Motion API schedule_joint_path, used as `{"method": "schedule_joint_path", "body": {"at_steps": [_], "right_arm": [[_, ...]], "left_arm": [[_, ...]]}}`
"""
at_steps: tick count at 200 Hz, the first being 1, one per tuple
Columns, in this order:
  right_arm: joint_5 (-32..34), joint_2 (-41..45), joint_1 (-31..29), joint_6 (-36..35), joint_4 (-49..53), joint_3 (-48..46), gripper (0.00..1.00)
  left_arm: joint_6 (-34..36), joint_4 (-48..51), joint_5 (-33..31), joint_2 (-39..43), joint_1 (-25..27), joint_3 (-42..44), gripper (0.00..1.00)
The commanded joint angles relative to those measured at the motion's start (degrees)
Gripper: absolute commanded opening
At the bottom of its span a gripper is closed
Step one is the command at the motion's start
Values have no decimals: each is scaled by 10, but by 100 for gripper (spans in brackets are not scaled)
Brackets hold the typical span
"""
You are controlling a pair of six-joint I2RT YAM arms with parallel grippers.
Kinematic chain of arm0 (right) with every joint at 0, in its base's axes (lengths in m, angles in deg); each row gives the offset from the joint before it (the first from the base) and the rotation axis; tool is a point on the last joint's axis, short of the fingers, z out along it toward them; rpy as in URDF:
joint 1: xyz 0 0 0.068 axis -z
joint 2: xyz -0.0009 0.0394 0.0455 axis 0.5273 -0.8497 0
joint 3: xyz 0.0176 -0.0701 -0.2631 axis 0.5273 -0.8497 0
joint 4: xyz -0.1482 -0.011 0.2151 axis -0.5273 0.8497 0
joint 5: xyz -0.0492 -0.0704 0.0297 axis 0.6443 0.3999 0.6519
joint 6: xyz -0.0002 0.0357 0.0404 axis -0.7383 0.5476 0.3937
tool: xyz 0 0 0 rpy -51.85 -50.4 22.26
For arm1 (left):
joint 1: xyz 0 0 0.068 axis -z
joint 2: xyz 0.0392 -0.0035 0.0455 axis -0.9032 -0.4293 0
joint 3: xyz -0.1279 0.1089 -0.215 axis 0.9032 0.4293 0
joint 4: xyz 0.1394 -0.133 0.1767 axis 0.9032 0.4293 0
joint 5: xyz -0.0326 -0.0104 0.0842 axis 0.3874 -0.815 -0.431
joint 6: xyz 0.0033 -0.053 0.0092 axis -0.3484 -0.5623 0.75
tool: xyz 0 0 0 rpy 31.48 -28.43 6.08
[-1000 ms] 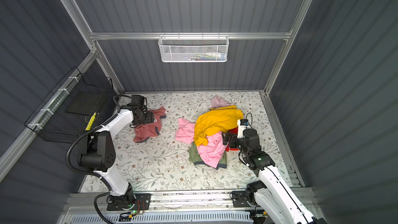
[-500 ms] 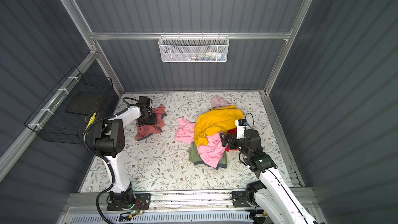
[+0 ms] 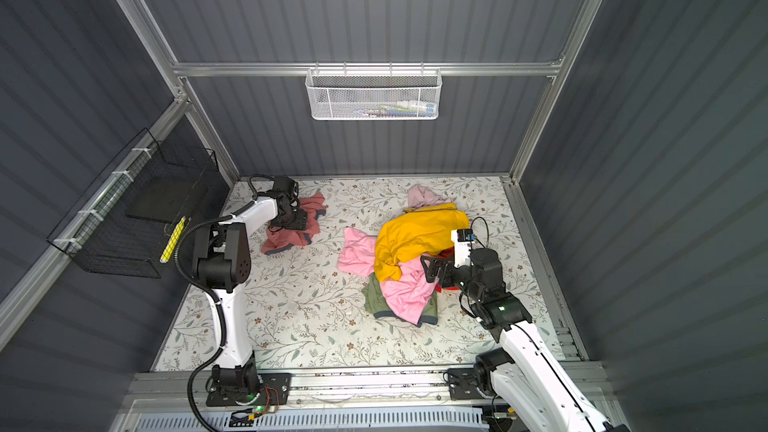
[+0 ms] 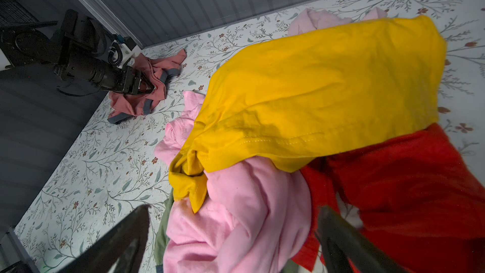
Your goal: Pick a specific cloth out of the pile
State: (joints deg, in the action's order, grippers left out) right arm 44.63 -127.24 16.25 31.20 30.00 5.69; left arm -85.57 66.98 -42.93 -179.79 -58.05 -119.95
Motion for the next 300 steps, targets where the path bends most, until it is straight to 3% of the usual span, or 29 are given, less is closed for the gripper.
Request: {"method": "schedule_joint_path", "body": {"at_steps": [1, 86, 137, 253, 300], "right_arm": [[10, 10, -2, -7, 4, 0, 99], [25, 10, -2, -24, 18, 7, 99], [47, 16, -2, -38, 37, 18, 99], [73, 17, 1, -89, 49, 41, 99], [77, 14, 8, -128, 42, 48, 99]], "left_arm": [[66, 25, -14, -34, 2, 22, 80], [136, -21, -21, -1, 1, 64, 90], [83, -18, -8, 33, 1, 65, 100], [14, -42, -29, 154, 1, 102, 100], [-18, -68, 4, 215, 2, 145, 100]]}}
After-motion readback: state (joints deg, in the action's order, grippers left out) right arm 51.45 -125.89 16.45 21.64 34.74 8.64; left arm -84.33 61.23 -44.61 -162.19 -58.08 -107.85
